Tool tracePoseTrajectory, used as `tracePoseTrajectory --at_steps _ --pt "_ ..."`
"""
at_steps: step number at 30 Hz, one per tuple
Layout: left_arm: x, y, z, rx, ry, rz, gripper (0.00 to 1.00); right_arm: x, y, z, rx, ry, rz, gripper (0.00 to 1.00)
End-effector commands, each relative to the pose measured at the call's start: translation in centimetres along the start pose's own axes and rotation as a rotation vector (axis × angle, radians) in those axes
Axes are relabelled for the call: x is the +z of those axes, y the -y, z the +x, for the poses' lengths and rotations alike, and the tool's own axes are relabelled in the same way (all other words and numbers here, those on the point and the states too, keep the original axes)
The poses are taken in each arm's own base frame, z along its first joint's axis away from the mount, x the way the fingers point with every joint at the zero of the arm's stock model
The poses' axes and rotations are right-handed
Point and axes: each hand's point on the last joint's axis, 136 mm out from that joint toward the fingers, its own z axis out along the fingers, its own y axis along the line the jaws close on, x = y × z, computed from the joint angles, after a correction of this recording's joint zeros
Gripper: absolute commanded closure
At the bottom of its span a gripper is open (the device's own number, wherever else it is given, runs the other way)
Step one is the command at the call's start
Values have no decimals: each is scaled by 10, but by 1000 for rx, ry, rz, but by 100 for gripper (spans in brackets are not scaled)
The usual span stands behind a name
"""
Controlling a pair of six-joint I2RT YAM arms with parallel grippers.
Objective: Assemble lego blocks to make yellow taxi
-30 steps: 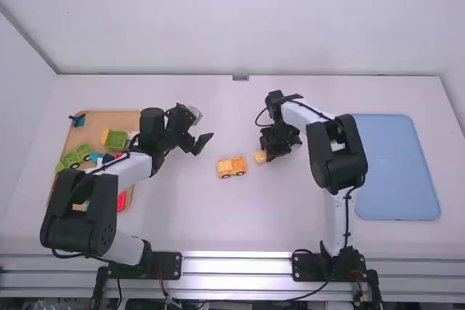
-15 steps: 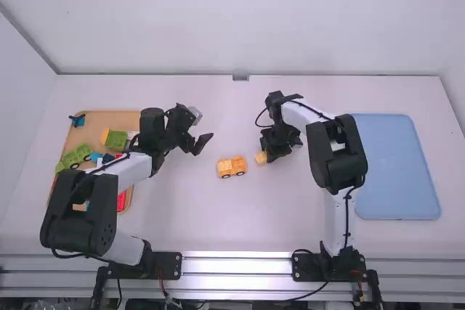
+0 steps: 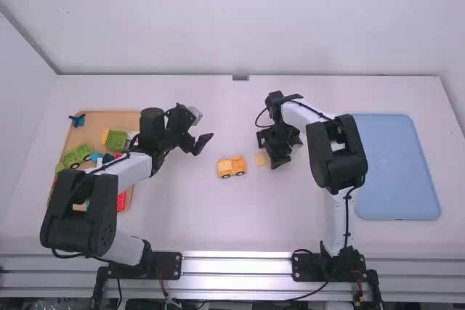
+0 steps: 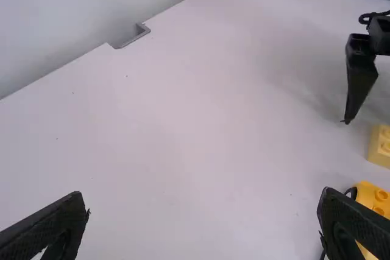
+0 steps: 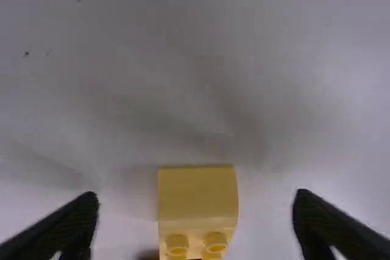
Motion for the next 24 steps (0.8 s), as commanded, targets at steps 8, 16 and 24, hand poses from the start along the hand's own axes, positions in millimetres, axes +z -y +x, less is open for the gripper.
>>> tracePoseTrajectory --at_steps 8,16,24 --pt "1 5 3 0 -4 18 1 0 3 -7 -127 -84 -12 2" --pt "1 4 3 3 -4 17 1 -4 3 -20 -191 -83 -29 2" --pt "1 4 3 3 -4 17 1 -49 11 -33 -309 61 93 1"
